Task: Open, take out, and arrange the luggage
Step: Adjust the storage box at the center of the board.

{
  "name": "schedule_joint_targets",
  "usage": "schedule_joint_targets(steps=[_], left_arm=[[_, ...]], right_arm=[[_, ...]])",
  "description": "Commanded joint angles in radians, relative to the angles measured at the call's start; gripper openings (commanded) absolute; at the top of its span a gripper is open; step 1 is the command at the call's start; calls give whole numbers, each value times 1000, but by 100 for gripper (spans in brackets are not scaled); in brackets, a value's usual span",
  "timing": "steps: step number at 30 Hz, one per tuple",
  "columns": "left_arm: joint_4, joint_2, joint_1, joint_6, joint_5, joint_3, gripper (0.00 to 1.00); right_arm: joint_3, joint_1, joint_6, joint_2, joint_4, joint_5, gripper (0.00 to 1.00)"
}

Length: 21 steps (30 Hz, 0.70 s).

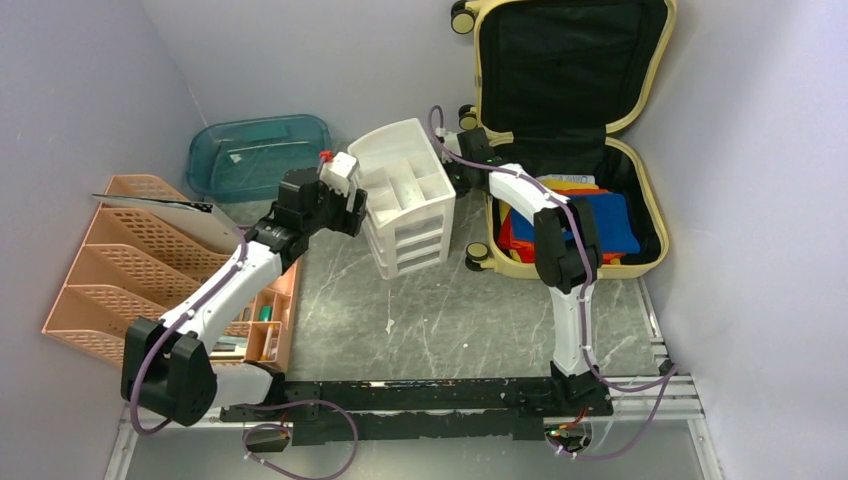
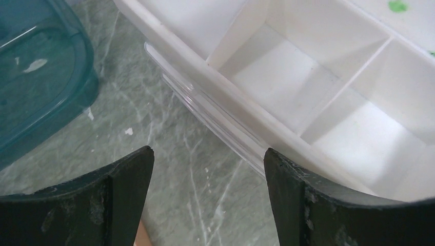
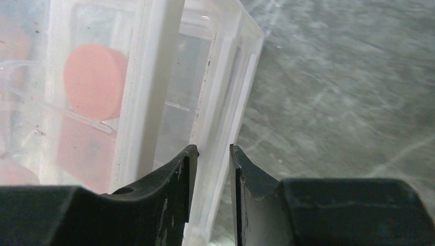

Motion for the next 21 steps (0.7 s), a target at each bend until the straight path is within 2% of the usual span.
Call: schedule_joint_targets(steps=[1,6,9,11,13,16,21], left_arm=[[4,-63,16,27,-15,-24,83],[-21,-86,28,25,-13,-39,83],[-26,-95,33,26,-20,-58,83],[-28,-98,37,32,-24,-70,83],[-25,-100,40,34,-23,-81,83],[-22,-96,48,32,-15,-87,83],[-14,-87,50,25,-1,-91,83]], right_arm=[[13,44,40,56,11,-174,34],[22,41,72,104,16,-209,30],[-9,13,131,90,78,-172,13],[-1,-9,155,94,83,-199,10],[-1,-29,167,100,93,-259,10],[-28,-66,209,86,137,-338,17],[-31,-92,189,49,125,-250,18]])
